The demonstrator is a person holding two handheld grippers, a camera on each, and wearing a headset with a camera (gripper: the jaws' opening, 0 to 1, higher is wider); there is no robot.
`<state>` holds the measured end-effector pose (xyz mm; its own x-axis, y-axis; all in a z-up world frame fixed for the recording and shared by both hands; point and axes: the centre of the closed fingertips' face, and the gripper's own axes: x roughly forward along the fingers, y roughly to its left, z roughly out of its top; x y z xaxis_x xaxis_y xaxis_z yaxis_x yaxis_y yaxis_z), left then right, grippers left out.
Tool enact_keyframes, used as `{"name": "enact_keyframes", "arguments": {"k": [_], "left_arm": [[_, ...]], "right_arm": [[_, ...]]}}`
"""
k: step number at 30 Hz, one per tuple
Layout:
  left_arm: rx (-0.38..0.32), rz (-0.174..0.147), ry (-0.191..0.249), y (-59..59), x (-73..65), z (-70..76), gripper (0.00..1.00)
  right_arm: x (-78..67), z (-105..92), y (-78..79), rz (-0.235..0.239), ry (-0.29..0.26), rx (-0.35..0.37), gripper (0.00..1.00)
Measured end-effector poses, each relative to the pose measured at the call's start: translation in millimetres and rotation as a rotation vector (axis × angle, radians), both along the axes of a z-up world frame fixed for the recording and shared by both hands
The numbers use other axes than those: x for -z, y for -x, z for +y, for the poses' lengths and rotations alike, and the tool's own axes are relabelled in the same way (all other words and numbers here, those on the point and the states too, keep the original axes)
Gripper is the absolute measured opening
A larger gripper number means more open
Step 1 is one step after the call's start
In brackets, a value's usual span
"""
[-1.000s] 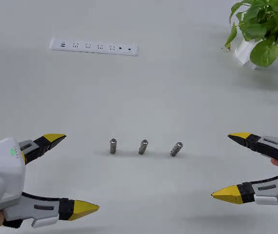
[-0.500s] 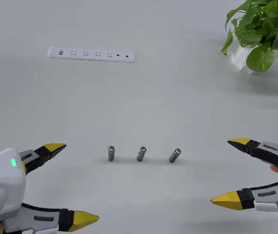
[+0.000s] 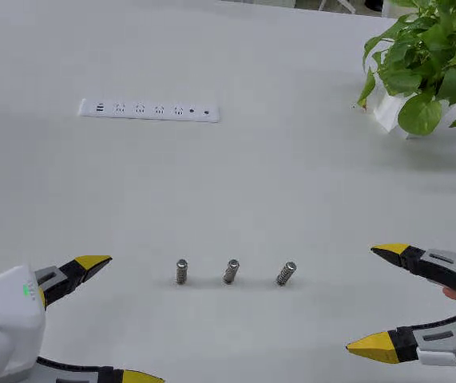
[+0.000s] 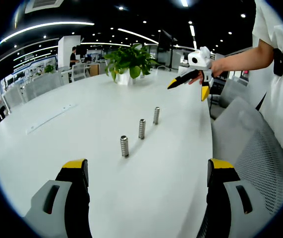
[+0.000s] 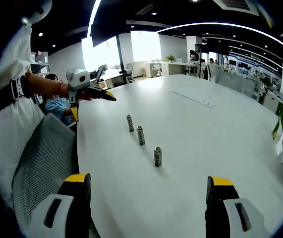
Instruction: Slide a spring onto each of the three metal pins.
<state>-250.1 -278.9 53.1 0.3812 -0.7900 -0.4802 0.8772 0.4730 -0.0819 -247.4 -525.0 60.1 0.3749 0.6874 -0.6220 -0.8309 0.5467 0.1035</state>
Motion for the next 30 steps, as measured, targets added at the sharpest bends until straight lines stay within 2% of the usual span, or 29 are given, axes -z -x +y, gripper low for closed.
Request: {"name": "enact_keyframes", "arguments": {"k": [23,30], "left_arm": [[0.008,-0.007,-0.004,0.1,-1.2,-3.3,0.99],[0.009,-0.005,-0.002,1.2,-0.7,-4.6,0.99]], "right_arm": [[-0.7,2.1,1.4,-0.003,-0.005,-0.009,0.96],[3.4,-0.7,0.3,-0.002,-0.006,-0.008,0.95]]}}
